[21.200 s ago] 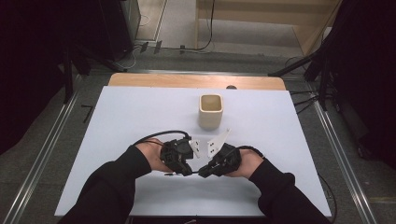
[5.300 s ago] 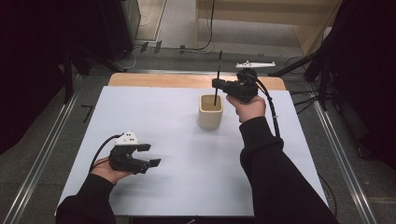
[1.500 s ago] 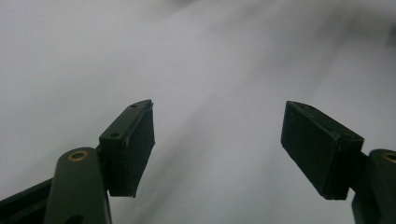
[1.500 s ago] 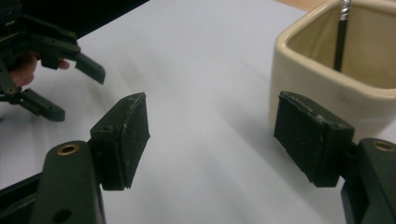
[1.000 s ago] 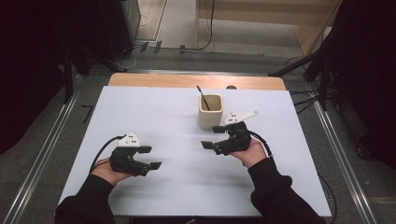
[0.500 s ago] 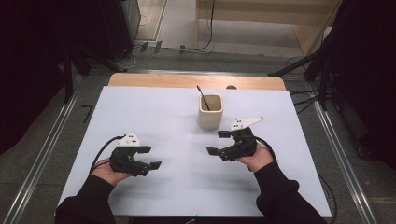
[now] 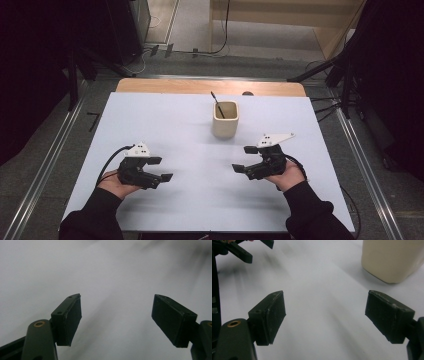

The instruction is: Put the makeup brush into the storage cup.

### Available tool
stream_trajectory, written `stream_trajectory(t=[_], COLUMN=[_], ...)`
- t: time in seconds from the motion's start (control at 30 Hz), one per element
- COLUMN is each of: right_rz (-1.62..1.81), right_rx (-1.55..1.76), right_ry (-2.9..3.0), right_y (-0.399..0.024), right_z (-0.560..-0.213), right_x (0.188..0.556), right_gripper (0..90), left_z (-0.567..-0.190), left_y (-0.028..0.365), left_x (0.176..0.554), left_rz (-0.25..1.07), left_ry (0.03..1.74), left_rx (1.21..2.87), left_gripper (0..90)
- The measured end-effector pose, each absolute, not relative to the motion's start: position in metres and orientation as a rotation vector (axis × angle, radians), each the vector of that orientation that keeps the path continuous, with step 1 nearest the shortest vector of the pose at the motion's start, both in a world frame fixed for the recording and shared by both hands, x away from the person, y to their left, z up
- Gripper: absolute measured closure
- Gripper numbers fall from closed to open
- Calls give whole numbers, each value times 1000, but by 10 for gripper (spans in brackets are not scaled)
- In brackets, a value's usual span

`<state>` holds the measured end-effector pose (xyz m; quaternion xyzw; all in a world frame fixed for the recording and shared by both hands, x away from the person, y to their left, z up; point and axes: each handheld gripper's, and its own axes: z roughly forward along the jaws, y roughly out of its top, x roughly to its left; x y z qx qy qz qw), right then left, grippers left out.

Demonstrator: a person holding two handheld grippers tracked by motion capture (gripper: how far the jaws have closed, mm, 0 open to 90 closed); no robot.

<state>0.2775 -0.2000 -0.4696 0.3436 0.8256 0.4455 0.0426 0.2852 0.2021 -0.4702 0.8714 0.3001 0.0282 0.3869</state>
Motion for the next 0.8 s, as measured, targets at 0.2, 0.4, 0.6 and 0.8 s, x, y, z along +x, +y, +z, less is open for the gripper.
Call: stream_trajectory(t=[0.2,0.4,0.6,0.8], right_rz=[1337,1302,1286,1266], right_rx=[1084,1100,1115,1132], right_ry=[2517,2506,2499,2498], right_y=[-210,-219,-227,-233], right_z=[-474,-477,-479,-481], right_x=[273,269,264,259], right_gripper=[178,179,181,184], left_z=[-470,-470,-470,-471], left_y=[202,203,203,202], left_x=[285,285,285,285], left_rz=[71,74,75,73], left_ry=[763,764,765,764], left_rx=[2220,2218,2219,2220], left_gripper=[244,244,244,244])
